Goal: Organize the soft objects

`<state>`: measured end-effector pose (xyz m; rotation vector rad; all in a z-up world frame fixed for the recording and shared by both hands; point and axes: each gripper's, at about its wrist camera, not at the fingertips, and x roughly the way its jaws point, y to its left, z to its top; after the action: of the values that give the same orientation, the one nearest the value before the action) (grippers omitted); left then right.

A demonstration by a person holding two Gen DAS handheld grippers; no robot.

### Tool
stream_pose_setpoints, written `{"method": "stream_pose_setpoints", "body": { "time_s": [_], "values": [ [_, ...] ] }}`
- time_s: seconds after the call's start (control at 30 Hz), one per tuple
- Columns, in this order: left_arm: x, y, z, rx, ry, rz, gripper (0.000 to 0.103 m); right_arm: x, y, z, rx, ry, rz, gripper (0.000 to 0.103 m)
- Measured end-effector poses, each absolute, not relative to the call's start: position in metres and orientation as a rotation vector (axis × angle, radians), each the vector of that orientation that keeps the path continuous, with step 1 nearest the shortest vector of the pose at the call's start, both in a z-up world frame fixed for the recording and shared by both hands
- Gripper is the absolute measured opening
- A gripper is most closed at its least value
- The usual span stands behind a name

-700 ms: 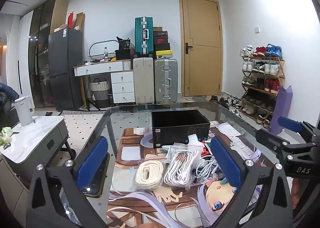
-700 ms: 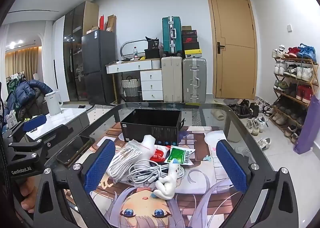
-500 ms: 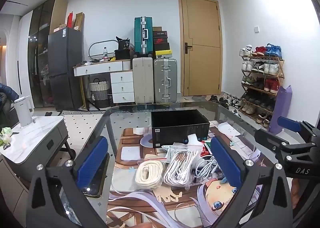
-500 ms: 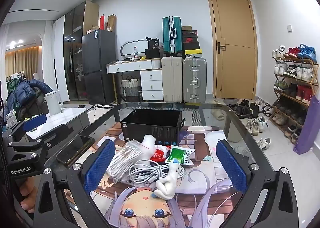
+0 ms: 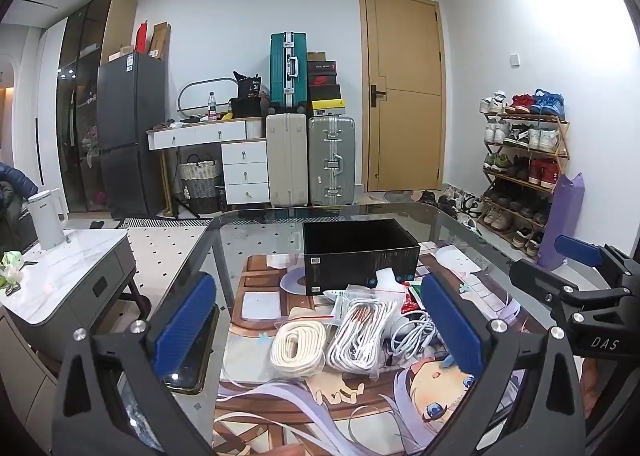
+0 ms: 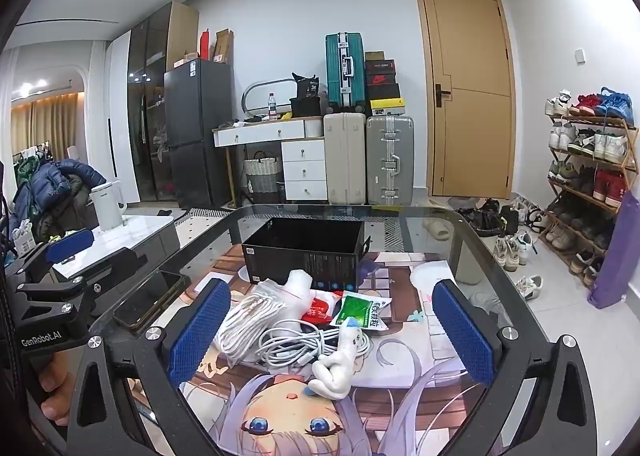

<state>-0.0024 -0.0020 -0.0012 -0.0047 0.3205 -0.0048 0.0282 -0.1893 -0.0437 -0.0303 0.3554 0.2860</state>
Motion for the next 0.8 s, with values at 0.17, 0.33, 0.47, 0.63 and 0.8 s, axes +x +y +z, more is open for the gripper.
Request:
{"method": "stream_pose_setpoints", "body": {
  "time_s": [0.17,0.33,0.47,0.63,0.8],
  "values": [
    [0.002,-0.002,-0.005,-0.012,0.324,-0.006,0.103,0.028,-0.190,-0.044,-0.030,0.357,0.287,0.103],
    [0.005,0.004,-0.005,-0.024,0.345,-0.022,0.103,0.028,-0.190,-0.043,-0.030,0.358,0.287,0.103],
    [0.006,0.007,-0.005,-0.034,0.353,-0.026,0.103,0.027,-0.186,-0.048,-0.037,0.359,0.293,0.103],
    [0.003,0.006,-0.003,-0.028,0.341,-0.020,0.103,0.031,-0.184,-0.051,-0.041,0.359,0.293,0.103],
    [0.004,0.005,-0.003,-0.023,0.346,-0.024,0.103,0.030,-0.185,-0.050,-0.038,0.363,0.294,0.103]
  ]
}}
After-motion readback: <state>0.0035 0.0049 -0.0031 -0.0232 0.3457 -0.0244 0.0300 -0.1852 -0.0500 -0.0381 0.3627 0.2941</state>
